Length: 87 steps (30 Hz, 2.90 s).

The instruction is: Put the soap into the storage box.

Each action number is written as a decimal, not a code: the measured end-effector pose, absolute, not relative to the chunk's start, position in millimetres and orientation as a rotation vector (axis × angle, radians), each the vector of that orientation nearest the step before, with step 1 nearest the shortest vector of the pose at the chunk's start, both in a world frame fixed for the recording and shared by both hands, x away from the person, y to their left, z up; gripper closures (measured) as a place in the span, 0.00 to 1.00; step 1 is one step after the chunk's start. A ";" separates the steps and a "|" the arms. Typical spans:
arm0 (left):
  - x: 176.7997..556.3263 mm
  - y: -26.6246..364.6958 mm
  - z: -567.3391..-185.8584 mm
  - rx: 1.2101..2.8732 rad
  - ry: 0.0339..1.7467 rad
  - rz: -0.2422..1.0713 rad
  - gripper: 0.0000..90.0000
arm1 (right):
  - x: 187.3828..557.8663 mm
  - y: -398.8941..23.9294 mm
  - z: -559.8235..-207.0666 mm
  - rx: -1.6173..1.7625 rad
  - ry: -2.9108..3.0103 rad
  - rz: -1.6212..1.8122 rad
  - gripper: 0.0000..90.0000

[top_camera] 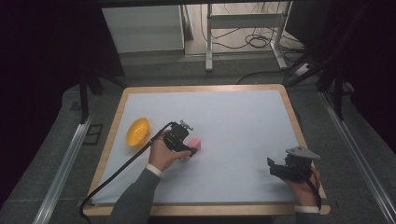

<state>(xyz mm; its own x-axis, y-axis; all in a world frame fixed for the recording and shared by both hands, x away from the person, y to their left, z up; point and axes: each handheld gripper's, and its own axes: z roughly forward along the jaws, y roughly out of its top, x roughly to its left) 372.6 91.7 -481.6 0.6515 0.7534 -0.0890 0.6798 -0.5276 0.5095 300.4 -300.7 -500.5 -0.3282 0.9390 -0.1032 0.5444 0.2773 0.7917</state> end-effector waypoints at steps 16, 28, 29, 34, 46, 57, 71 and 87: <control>382.5 87.7 -494.9 2.347 1.142 0.130 0.52 | 299.2 -300.3 -498.3 1.322 1.966 0.896 0.08; 382.4 91.1 -492.8 2.350 1.114 0.117 0.67 | 298.5 -301.2 -496.6 1.320 1.956 0.900 0.08; 382.0 91.4 -492.4 2.350 1.116 0.118 0.67 | 298.4 -301.2 -496.5 1.320 1.955 0.898 0.08; 379.3 93.7 -487.3 2.354 1.101 0.120 0.67 | 298.1 -301.7 -496.1 1.324 1.951 0.902 0.08; 367.3 108.2 -472.6 2.321 1.068 0.135 0.67 | 297.8 -301.9 -496.0 1.321 1.948 0.900 0.08; 358.8 129.8 -468.0 2.285 1.088 0.172 0.67 | 298.0 -300.8 -496.8 1.316 1.953 0.895 0.08; 355.4 148.7 -459.1 2.251 1.115 0.201 0.67 | 297.9 -300.6 -496.9 1.321 1.951 0.891 0.08; 353.1 165.8 -444.9 2.222 1.125 0.247 0.67 | 298.0 -300.5 -496.9 1.321 1.952 0.890 0.08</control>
